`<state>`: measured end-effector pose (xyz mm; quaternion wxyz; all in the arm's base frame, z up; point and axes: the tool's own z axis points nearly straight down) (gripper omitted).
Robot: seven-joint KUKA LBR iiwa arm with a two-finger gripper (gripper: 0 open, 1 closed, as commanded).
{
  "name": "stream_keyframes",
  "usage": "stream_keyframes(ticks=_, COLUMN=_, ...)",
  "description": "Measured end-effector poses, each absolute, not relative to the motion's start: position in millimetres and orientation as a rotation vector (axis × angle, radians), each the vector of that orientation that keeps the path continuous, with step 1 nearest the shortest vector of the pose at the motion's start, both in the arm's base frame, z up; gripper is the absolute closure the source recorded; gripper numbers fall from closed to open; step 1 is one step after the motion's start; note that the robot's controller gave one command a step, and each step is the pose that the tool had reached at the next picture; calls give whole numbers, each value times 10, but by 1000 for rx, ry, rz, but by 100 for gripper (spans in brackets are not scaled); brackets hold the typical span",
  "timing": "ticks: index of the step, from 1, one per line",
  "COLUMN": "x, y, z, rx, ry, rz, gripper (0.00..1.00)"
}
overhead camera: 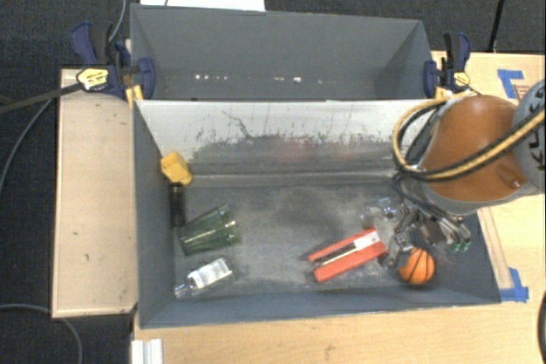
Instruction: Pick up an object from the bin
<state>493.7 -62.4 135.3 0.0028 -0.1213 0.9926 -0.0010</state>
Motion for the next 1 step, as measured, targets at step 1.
stream_keyframes(ticks=1, x=4907, y=-584, z=1035, rx=-292, ry=3123, rz=1, gripper=100)
